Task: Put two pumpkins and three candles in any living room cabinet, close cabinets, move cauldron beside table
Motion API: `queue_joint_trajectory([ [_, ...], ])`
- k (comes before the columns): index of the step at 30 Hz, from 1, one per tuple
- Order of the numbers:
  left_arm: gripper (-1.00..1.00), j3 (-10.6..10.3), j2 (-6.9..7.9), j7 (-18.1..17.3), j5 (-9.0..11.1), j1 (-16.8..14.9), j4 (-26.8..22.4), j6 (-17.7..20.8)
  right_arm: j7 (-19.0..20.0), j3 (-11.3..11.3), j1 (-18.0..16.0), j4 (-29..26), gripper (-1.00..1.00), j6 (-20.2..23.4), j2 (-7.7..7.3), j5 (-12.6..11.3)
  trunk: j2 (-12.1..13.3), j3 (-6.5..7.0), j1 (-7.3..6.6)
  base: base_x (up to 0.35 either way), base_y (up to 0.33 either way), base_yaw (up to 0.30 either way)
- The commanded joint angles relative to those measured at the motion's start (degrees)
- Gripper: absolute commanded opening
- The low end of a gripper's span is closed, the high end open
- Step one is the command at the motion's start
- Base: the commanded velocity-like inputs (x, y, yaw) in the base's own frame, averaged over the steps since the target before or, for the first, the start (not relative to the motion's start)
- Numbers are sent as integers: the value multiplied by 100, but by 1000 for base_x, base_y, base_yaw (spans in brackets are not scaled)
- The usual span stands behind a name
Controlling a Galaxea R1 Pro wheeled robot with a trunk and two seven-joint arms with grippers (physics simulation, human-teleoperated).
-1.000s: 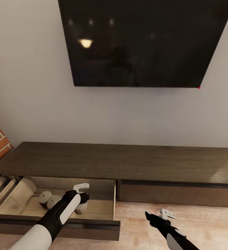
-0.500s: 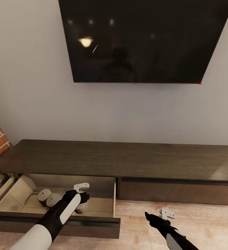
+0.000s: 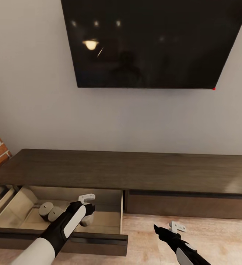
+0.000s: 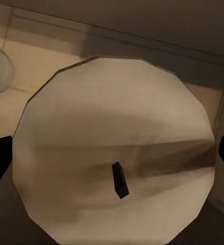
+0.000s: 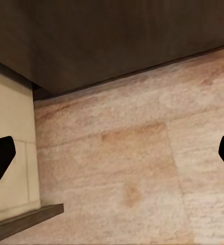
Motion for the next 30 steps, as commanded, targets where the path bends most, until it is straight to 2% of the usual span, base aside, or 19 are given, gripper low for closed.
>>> queue_joint_trajectory([
  [1,-100,-30,7,49,63,-5,-10,1,6,38,-4,2,100,-22,-6,-60,-2,-5,1,92,0,0],
  [16,-100,-27,16,52,54,-5,-16,1,8,38,-3,-5,100,-22,-15,-60,-2,-5,1,141,0,0],
  [25,-100,-30,16,49,54,-5,-21,1,13,38,-3,-4,100,-22,-15,-60,-2,-5,1,20,0,0],
  [30,-100,-30,16,50,54,-5,-21,1,12,38,-5,-5,100,-22,-15,-60,-203,-95,110,0,0,0],
])
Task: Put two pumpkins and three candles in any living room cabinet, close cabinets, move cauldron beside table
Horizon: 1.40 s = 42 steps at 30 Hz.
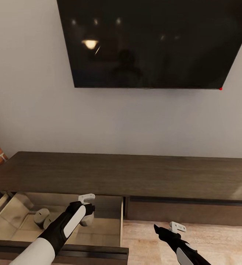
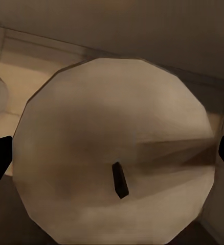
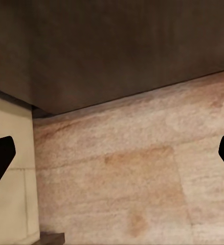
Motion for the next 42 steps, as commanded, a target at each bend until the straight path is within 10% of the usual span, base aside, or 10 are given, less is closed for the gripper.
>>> queue_joint_trajectory([
  [1,-100,-30,7,46,56,-6,-9,1,4,39,-6,2,100,-22,-6,-60,-44,-23,22,0,0,0],
  [42,-100,-39,7,41,56,-6,26,1,0,45,-3,9,100,-22,2,-59,-1688,-759,922,0,0,0],
])
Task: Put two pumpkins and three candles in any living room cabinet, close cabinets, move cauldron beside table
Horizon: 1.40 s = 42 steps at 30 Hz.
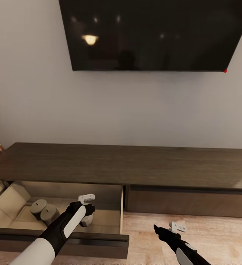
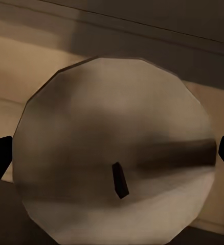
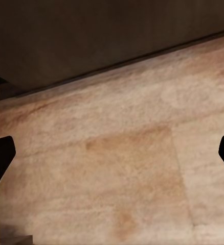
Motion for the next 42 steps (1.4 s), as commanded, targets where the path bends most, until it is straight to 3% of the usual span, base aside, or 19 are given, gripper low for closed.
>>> queue_joint_trajectory([
  [1,-100,-30,7,47,56,-5,-10,0,6,38,-5,2,100,-22,-6,-60,-44,-23,21,0,0,0],
  [8,-100,-30,7,47,56,-5,-11,0,6,37,-4,1,100,-22,-6,-60,-169,-166,97,0,0,0],
  [24,-100,-22,7,50,56,-5,-36,-40,6,35,-6,0,100,-19,-7,-58,-169,-166,97,0,0,0],
  [25,100,-22,7,52,56,-5,-36,-60,6,35,-6,1,100,-20,-8,-57,-169,-166,97,0,0,0],
  [37,100,-21,7,53,56,-5,-42,-99,6,39,-4,0,100,-21,-7,-59,-169,-166,97,0,0,0],
  [42,100,-21,7,56,56,-5,-38,-97,6,39,-4,0,100,-22,-6,-55,-124,-59,65,0,0,0],
])
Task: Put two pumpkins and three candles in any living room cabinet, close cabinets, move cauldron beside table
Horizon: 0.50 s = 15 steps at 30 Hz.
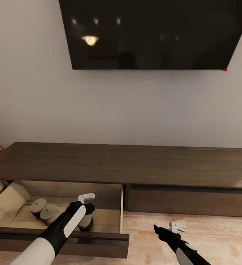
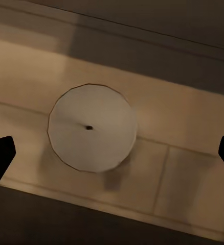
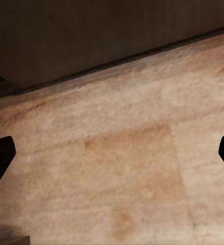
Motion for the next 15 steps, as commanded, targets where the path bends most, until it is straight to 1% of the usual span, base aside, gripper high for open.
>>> queue_joint_trajectory([
  [1,100,-30,8,58,61,-4,-8,3,5,39,-6,2,100,-20,-7,-61,39,13,-24,0,0,0],
  [9,100,35,8,110,73,-4,-15,14,5,39,-4,0,100,-21,-6,-61,360,157,-199,0,0,0],
  [15,100,55,4,127,127,-4,-51,46,5,39,-5,3,100,-21,-6,-60,601,265,-331,0,0,0],
])
